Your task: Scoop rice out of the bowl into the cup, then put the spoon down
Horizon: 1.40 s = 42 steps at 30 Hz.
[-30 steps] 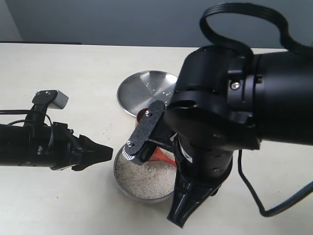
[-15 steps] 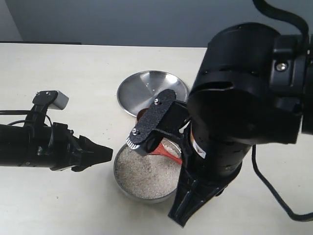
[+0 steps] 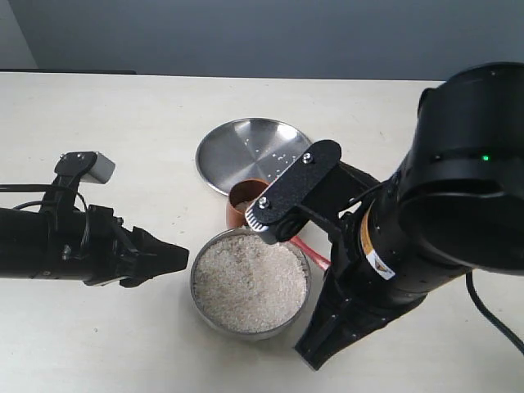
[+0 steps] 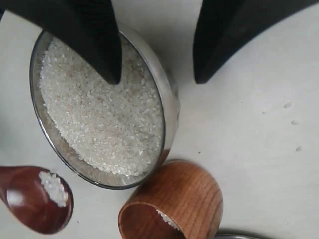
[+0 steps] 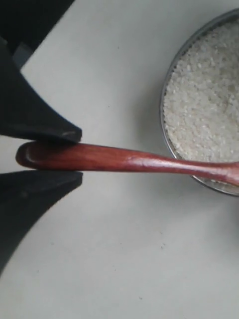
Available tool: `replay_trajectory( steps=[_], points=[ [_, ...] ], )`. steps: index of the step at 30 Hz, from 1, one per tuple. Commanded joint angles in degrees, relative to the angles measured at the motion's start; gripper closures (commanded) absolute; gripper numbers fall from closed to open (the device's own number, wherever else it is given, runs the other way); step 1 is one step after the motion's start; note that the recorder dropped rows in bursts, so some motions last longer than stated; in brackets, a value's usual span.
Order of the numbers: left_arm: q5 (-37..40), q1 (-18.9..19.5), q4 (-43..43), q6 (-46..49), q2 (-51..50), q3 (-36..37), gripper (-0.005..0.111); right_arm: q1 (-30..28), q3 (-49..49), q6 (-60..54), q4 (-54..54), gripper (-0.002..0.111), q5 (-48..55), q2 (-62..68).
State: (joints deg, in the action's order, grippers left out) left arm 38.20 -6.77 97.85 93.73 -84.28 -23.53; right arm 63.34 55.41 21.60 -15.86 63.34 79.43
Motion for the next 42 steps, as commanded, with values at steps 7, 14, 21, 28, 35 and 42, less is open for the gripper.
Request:
replay_trajectory(
  steps=[7, 14, 21, 28, 35, 42],
  points=[
    [0.58, -0.21, -0.03, -0.03, -0.09, 0.21, 0.062, -6.21, -0.33, 1.27, -3.27, 0.109, -4.8, -0.49],
    [0.58, -0.21, 0.09, -0.03, -0.09, 0.21, 0.062, -10.05, -0.33, -0.66, -3.12, 0.109, -9.31, -0.23],
    [0.3, -0.21, 0.09, -0.03, -0.09, 0.21, 0.062, -10.05, -0.33, -1.64, -3.66, 0.109, -11.67, 3.46],
    [0.16, -0.21, 0.09, -0.03, -0.09, 0.21, 0.062, -10.05, -0.33, -1.49, -7.82, 0.109, -11.3, 7.49],
    [0.16, -0.21, 0.34, -0.03, -0.09, 0.21, 0.062, -10.05, -0.33, -1.49, -10.17, 0.109, -11.14, 9.8],
    [-0.5, -0.21, 0.33, -0.03, -0.09, 0.21, 0.062, -10.05, -0.09, -1.64, -12.72, 0.109, -11.51, 10.45]
  ],
)
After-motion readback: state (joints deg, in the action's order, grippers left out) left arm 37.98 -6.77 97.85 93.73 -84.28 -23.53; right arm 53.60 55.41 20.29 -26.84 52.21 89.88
